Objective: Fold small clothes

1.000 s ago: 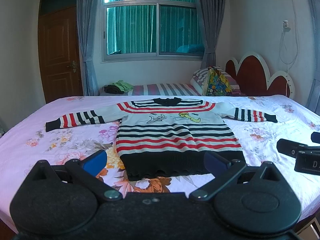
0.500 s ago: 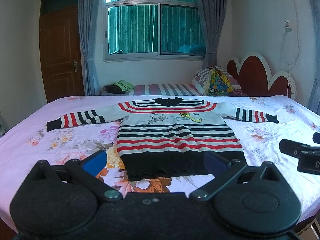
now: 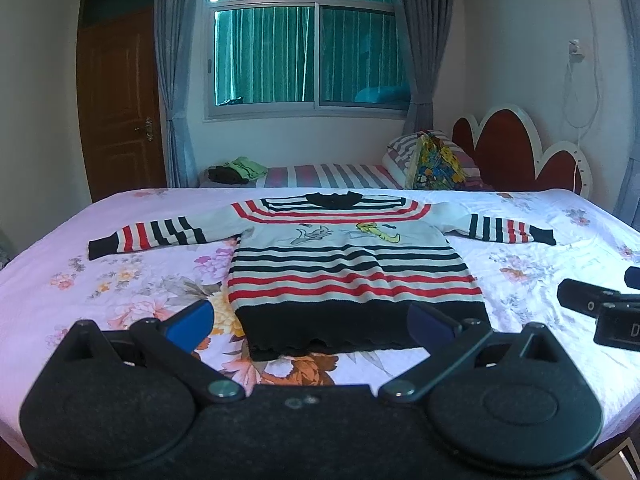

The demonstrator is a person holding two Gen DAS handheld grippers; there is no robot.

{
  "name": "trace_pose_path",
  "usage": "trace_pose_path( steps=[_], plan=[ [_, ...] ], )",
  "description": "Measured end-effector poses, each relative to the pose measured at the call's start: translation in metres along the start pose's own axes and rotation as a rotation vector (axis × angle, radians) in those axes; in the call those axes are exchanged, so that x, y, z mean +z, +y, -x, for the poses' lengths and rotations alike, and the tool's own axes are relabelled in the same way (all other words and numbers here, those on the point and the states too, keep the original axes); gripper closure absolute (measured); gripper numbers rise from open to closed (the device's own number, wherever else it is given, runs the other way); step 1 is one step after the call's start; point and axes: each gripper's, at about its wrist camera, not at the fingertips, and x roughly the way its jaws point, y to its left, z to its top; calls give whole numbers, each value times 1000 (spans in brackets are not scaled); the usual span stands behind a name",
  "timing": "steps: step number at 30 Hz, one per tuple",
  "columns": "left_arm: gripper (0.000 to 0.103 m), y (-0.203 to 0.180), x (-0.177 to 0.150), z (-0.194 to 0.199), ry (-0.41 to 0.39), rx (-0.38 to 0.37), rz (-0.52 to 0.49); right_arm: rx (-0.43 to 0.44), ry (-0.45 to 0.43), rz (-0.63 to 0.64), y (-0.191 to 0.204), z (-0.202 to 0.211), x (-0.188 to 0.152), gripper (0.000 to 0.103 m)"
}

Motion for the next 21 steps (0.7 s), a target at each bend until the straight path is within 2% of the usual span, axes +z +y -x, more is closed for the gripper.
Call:
trace_pose_path(
  steps=[7, 11, 13, 18, 21],
  plan=[
    [0, -9, 3, -9, 11, -12, -6, -34, 4, -17, -14, -1, 2, 0],
    [0, -6, 9, -19, 4, -13, 50, -52, -11, -30, -27, -4, 8, 0],
    [0, -7, 13, -25, -5, -2, 62, -69, -18, -40, -34, -7, 11, 0],
    [0, -16, 24, -43, -53, -14, 12, -113, -27, -80, -62, -23, 23, 0],
    [0, -14, 34, -59, -77, -37, 51, -119, -30, -133, -86, -40, 34, 0]
  ],
)
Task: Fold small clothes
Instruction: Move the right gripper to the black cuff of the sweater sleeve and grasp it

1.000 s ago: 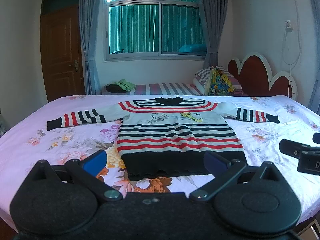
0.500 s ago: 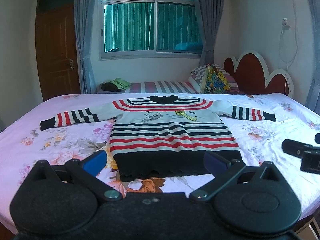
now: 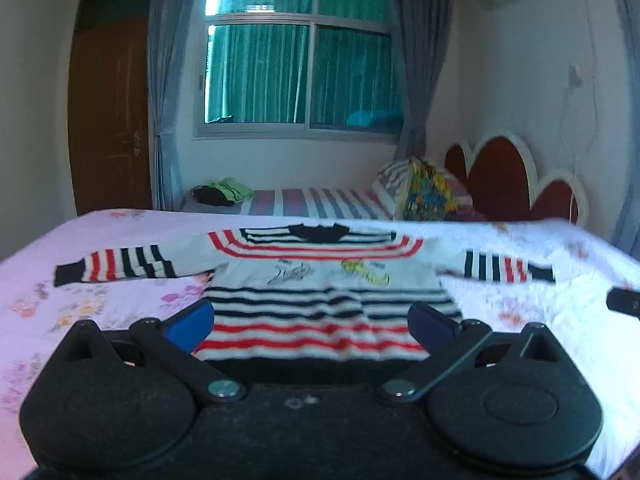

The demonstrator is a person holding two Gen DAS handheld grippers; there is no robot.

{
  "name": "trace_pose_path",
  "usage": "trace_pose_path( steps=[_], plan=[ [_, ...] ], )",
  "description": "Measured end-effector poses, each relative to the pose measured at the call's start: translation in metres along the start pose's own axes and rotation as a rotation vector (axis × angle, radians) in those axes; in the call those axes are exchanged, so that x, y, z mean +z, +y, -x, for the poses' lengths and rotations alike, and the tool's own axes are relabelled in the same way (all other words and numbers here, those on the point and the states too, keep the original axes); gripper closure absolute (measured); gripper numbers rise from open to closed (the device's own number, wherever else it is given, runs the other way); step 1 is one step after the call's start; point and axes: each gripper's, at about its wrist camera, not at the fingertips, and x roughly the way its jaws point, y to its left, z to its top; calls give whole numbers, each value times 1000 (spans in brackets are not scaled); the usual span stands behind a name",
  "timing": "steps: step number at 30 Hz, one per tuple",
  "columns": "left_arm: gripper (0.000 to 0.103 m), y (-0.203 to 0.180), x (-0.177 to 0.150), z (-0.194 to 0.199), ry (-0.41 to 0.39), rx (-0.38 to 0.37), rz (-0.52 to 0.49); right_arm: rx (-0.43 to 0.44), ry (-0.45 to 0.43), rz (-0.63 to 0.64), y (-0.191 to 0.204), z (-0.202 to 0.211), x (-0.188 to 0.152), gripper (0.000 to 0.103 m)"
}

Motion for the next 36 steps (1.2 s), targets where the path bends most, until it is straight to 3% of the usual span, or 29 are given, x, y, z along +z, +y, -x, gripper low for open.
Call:
trace_pose_path(
  steps=[4, 7, 8, 9, 10, 14, 16, 17, 18, 20, 21, 24, 31, 33, 34, 35, 36],
  plan=[
    [0, 1, 15, -37, 0, 35, -5, -12, -2, -75, -27, -33, 22, 0],
    [0, 4, 31, -74, 57, 50, -38, -35, -8, -78, -39, -64, 39, 0],
    [0, 7, 36, -86, 71, 43, -36, -39, -14, -80, -43, -75, 45, 7],
    [0, 10, 41, -96, 73, 59, -34, -47, -17, -75, -47, -87, 50, 20],
    [0, 12, 45, -107, 63, 96, -40, -63, -10, -69, -50, -99, 52, 41],
    [0, 21, 56, -156, 63, 151, -63, -85, 21, -133, -75, -160, 63, 42],
    [7, 28, 60, -181, 54, 162, -60, -94, 36, -171, -91, -194, 64, 42],
    [17, 32, 62, -195, 70, 162, -54, -99, 51, -199, -100, -211, 65, 45],
    [30, 37, 64, -208, 89, 164, -42, -89, 67, -250, -115, -232, 65, 51],
    [31, 42, 67, -232, 121, 170, -31, -103, 90, -323, -139, -265, 65, 85],
    [27, 43, 68, -245, 128, 182, -33, -115, 97, -352, -151, -282, 64, 87],
    [12, 42, 67, -274, 145, 201, -52, -137, 130, -467, -182, -324, 56, 87],
    [12, 45, 62, -322, 209, 209, -26, -163, 197, -700, -230, -380, 23, 87],
    [12, 45, 59, -331, 220, 209, -26, -166, 189, -733, -238, -385, 19, 77],
    [12, 45, 58, -334, 226, 207, -28, -160, 173, -751, -241, -385, 18, 62],
    [12, 45, 56, -336, 232, 206, -31, -161, 158, -759, -239, -380, 17, 54],
    [12, 45, 54, -338, 237, 207, -32, -164, 148, -761, -239, -379, 18, 53]
  ],
)
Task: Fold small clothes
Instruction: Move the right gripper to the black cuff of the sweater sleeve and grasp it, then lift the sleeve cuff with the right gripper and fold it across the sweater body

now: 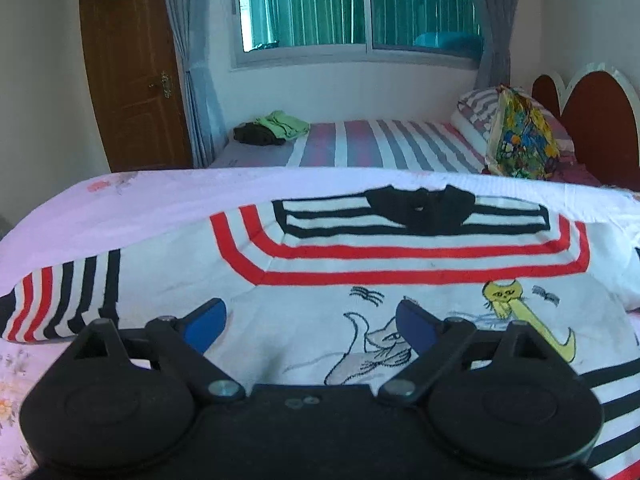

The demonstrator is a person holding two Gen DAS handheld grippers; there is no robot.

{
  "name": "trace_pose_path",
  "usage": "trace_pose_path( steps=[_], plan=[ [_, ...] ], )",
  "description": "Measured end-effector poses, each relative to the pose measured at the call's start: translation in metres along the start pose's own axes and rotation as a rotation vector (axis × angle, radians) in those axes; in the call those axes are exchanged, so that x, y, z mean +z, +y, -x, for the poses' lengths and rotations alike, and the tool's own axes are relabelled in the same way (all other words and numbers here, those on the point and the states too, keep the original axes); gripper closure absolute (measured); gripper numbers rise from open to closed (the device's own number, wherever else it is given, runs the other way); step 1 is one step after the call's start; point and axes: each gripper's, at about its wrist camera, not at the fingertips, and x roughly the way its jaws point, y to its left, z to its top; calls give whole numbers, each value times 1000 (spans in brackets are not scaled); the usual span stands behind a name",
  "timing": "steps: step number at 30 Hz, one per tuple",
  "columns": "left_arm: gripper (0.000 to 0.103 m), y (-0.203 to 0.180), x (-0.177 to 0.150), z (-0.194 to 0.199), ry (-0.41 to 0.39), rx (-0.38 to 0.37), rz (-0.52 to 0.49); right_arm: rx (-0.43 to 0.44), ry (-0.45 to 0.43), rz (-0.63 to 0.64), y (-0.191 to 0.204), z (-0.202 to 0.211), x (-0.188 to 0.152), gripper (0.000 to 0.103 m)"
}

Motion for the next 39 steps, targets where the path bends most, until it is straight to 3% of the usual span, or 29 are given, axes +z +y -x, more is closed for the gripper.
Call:
trace_pose_path(
  steps=[7, 13, 16, 18, 24, 30, 35, 39],
  plan=[
    [11, 4, -8, -12, 40, 8, 3, 2, 12, -9, 6, -2, 0, 54],
    [11, 19, -10, -18, 44, 27, 20, -33, 13, -10, 7, -11, 3, 75],
    [11, 28, -10, -19, 49, 21, 23, -49, 17, 41, 12, -18, 9, 76],
    [11, 33, -9, -19, 54, 14, 16, -61, 23, 96, 19, -26, 11, 97],
    [12, 51, -2, -19, 98, -54, 24, -30, -61, 317, 73, -12, 2, 97],
    [13, 71, 3, -19, 102, -90, 105, 170, -32, 585, 176, 3, -64, 97],
    [14, 87, 4, -25, 114, -67, 159, 348, 111, 702, 245, -9, -153, 97],
    [17, 100, 3, -27, 125, -48, 192, 415, 244, 777, 277, -31, -223, 97]
  ],
)
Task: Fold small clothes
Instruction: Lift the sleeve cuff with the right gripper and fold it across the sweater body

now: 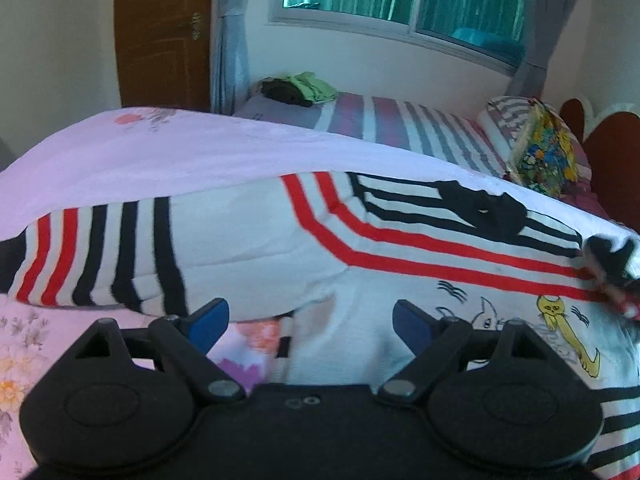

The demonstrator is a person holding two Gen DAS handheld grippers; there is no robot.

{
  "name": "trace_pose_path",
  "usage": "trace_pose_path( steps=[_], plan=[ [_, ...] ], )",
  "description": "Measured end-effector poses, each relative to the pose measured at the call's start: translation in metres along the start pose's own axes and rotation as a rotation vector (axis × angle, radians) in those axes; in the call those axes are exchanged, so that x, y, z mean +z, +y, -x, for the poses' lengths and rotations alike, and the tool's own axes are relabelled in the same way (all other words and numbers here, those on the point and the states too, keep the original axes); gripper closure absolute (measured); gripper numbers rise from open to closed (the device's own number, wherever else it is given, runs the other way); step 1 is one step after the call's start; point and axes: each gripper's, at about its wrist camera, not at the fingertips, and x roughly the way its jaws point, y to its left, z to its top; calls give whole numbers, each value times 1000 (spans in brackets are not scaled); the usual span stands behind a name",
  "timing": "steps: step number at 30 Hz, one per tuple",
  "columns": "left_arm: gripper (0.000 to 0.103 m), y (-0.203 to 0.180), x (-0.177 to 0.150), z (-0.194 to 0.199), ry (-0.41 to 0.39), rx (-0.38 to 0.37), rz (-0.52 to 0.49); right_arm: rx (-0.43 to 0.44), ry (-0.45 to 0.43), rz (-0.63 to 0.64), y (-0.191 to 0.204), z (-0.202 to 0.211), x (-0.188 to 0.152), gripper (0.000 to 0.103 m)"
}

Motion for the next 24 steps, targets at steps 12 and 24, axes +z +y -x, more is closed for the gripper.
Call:
trace_pose_path(
  steps=[12, 24],
  plan=[
    [36, -52, 1, -22, 38, -241, 49, 40, -96, -9, 18, 14, -25, 57],
    [54, -156, 5, -110, 193, -432, 15, -108, -170, -196, -61, 95, -20, 57]
  ],
)
